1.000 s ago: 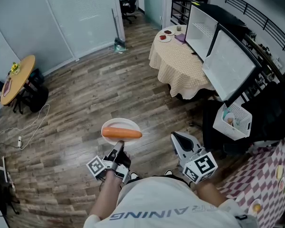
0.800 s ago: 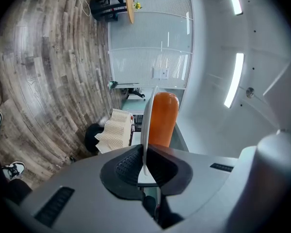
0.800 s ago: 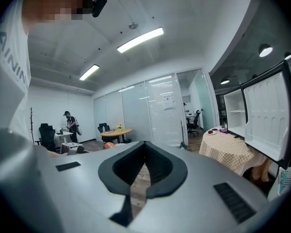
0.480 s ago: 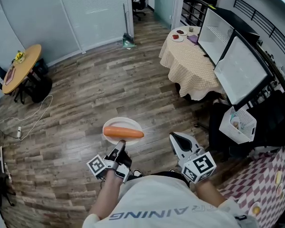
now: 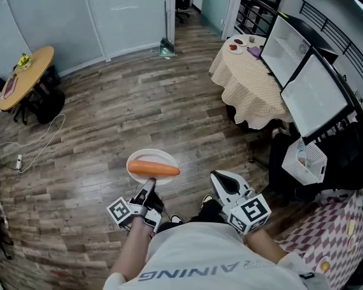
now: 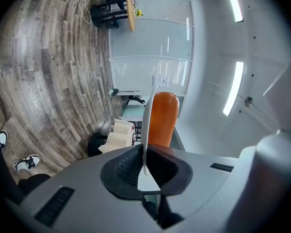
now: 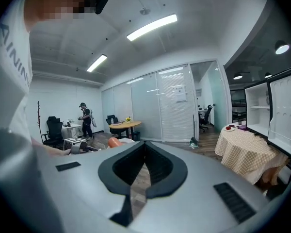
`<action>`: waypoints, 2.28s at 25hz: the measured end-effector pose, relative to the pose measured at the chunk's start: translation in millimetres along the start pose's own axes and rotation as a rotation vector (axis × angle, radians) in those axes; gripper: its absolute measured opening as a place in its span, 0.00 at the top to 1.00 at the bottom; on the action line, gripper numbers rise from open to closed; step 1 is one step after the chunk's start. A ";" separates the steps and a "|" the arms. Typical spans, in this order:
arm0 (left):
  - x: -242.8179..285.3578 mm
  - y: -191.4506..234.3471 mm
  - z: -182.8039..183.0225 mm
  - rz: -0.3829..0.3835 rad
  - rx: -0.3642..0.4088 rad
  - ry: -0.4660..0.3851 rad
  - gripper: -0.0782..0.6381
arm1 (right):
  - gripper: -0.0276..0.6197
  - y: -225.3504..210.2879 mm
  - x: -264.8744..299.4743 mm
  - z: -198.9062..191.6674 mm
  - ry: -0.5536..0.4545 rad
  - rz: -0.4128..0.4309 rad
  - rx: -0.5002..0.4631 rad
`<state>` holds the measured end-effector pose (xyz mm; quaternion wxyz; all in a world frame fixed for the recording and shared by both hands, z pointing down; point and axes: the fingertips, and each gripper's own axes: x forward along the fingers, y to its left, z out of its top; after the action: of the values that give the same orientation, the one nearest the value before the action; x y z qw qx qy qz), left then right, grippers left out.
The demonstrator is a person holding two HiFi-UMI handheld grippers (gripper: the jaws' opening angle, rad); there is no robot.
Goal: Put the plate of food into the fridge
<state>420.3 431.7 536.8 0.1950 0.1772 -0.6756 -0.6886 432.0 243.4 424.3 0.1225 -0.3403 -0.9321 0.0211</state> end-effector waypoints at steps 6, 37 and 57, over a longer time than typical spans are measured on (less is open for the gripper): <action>11.0 1.8 22.7 -0.011 -0.005 -0.029 0.85 | 0.93 -14.7 37.4 12.5 -0.003 0.021 -0.015; 272.1 -25.7 47.5 -0.005 0.028 -0.062 0.85 | 0.93 -263.2 143.2 56.4 -0.023 0.052 0.047; 438.6 -9.9 140.8 0.032 0.012 0.179 0.85 | 0.93 -356.5 256.3 78.9 -0.008 -0.169 0.088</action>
<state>-29.1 330.3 538.9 0.2645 0.2283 -0.6622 -0.6628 -0.7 137.1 446.3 0.1348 -0.2548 -0.9561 0.0529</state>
